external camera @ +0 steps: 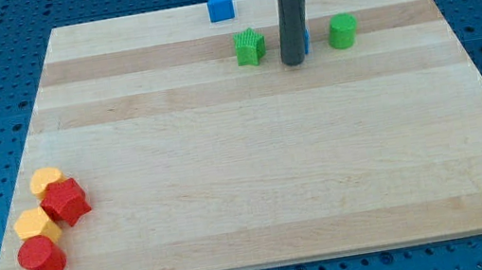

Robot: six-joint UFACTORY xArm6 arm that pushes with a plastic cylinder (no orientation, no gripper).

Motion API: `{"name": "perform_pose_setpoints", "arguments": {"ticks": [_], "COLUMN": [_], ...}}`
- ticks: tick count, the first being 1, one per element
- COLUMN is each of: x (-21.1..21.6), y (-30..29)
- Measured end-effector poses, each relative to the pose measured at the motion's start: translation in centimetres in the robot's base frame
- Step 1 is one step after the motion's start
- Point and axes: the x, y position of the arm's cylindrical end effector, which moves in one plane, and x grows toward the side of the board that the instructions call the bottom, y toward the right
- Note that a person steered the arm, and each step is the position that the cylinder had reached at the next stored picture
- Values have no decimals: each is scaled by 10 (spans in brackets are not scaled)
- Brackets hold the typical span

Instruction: Push the green star into the blue triangle

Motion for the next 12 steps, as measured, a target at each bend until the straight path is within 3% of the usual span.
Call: {"name": "perform_pose_setpoints", "arguments": {"ticks": [2,5,8,12], "x": [-12,7,-44,-69], "y": [-70,-148,-97,-66]}}
